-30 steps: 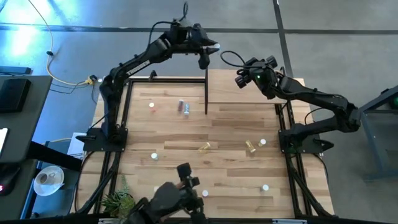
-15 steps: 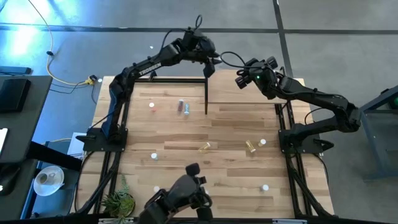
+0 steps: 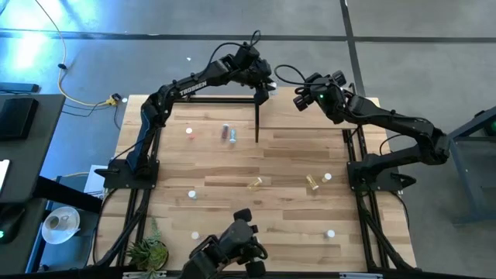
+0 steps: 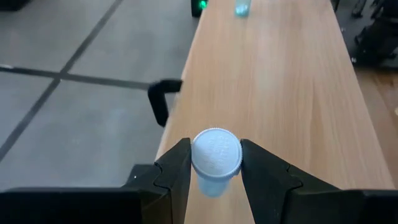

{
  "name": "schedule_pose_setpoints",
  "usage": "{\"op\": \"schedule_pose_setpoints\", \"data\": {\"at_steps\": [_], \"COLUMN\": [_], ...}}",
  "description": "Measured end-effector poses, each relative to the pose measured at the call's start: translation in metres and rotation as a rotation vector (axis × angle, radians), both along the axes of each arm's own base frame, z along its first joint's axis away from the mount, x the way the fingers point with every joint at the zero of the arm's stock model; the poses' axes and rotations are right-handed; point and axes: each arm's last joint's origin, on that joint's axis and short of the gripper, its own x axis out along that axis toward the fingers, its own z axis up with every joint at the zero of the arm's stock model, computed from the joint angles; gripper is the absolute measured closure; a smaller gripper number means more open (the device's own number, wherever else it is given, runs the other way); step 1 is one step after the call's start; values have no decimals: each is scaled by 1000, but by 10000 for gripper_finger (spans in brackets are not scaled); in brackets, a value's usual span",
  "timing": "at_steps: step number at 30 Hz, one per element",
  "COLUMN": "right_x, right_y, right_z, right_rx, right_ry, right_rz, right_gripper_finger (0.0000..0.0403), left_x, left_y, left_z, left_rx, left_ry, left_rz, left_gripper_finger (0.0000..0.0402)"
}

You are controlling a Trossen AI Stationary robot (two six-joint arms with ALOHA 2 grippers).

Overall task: Pick and place medicine bottles onto shelf by color
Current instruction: Put the bottom blue medicine bottle on the shelf

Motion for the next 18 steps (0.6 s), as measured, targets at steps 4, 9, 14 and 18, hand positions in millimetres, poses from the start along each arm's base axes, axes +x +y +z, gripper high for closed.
{"op": "schedule_pose_setpoints", "data": {"at_steps": [4,9,14,18], "right_x": [0,0,-1,-2], "right_y": [0,0,0,1], "right_z": [0,0,-2,-3], "right_rx": [3,3,14,20], "right_ry": [5,4,5,17], "right_rz": [0,-1,-7,-7], "right_gripper_finger": [194,194,194,194], "left_x": [1,0,5,6], "left_y": [-3,-4,-2,-1], "left_z": [-2,-4,-12,-15], "left_rx": [-7,-17,-22,-21], "left_ry": [19,37,50,49], "left_rz": [-10,-6,-4,-5], "left_gripper_finger": [284,284,284,284]}}
